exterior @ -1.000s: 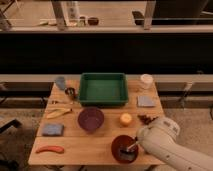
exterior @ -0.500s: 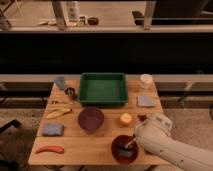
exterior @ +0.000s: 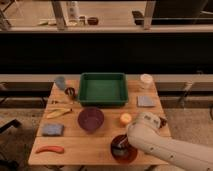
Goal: Wipe red bowl with brush
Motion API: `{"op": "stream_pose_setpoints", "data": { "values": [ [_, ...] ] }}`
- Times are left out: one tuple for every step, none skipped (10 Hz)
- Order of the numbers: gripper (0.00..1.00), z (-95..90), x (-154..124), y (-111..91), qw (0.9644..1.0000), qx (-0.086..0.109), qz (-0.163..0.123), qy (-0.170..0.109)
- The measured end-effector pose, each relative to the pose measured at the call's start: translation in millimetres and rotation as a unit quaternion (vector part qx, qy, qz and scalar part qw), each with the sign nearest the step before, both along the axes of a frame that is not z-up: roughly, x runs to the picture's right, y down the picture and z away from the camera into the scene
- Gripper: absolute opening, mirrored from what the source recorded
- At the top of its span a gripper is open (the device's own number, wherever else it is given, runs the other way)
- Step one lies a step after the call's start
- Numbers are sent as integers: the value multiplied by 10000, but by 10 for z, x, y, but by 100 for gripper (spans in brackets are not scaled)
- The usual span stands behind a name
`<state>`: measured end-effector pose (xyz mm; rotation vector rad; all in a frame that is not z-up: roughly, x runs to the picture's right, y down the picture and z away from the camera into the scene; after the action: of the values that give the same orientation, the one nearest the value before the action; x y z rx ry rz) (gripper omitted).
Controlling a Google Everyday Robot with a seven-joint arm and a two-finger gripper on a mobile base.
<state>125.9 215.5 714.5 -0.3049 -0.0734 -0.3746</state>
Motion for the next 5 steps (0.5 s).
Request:
{"op": "stream_pose_setpoints", "data": {
  "values": [
    [0, -15, -19, 3, 10000, 10, -21, -8],
    [0, -41, -4, 12, 10000, 25, -28, 3],
    [0, -65, 28, 19, 10000, 40, -18, 22],
    [0, -109, 79, 31, 10000, 71, -28, 53],
    [0, -144, 127, 41, 9999, 104, -43, 95]
  ]
}}
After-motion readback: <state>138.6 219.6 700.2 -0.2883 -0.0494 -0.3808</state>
